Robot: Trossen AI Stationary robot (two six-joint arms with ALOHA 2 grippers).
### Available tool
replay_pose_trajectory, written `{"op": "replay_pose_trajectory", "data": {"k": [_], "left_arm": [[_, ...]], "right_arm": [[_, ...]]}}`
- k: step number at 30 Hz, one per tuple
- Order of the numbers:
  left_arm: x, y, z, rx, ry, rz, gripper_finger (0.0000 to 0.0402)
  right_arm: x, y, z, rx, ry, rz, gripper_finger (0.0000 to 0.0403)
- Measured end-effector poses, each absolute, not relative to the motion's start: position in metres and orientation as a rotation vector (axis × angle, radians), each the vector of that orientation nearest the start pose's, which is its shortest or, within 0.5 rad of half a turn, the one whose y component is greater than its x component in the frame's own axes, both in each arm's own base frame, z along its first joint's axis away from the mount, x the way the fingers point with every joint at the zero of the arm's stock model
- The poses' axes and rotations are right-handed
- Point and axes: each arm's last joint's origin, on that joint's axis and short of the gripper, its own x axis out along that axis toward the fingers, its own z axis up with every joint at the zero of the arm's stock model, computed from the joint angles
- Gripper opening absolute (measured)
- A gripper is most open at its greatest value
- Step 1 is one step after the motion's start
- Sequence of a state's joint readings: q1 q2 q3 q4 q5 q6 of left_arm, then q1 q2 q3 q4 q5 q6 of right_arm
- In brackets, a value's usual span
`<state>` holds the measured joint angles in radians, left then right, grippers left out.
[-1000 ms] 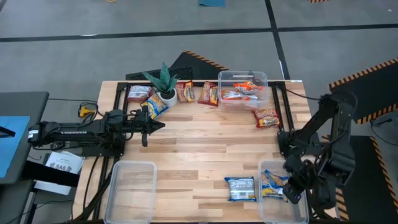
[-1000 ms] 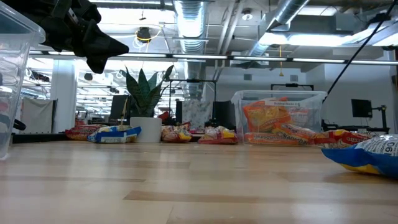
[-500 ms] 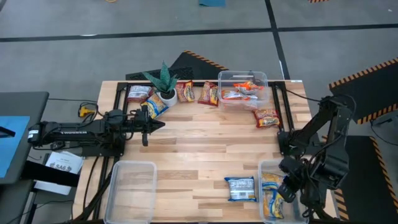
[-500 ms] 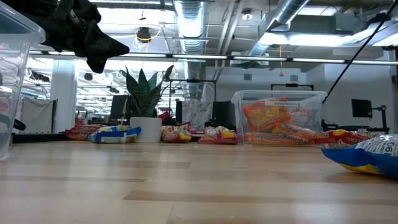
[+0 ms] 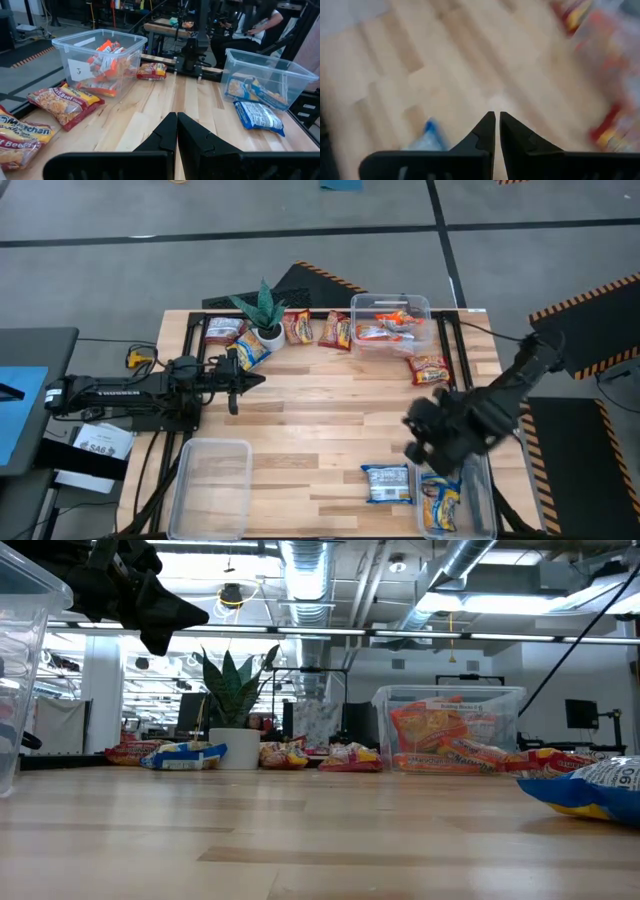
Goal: Sort Maruchan noodles
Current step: Put the blue noodle pack into the bottom right transparent bin
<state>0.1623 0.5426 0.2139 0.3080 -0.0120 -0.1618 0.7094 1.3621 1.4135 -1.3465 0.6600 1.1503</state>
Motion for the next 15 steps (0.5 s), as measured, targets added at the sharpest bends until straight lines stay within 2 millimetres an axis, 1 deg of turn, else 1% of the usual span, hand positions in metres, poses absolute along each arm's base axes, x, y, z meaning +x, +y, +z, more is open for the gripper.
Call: {"op": "replay_pose_trajectory", "data": {"k": [2, 5, 8, 11, 13, 15], "left_arm": [[0.14, 0.023, 0.216, -0.162, 0.007, 0.176, 0.0], [0.14, 0.023, 0.215, -0.16, 0.009, 0.176, 0.0], [0.14, 0.023, 0.215, -0.16, 0.011, 0.176, 0.0], [0.14, 0.023, 0.213, -0.161, 0.028, 0.177, 0.0], [0.14, 0.023, 0.213, -0.158, 0.037, 0.177, 0.0], [0.14, 0.023, 0.213, -0.14, 0.04, 0.177, 0.0]], "right_arm": [[0.201, 0.123, 0.343, 0.166, 0.831, -0.529, 0.005], [0.217, 0.099, 0.328, 0.087, 0.86, -0.587, 0.005], [0.231, 0.078, 0.302, 0.056, 0.883, -0.644, 0.005], [0.242, 0.062, 0.27, 0.043, 0.878, -0.658, 0.005], [0.249, 0.055, 0.252, 0.04, 0.841, -0.642, 0.005], [0.257, 0.048, 0.239, 0.044, 0.767, -0.621, 0.005]]}}
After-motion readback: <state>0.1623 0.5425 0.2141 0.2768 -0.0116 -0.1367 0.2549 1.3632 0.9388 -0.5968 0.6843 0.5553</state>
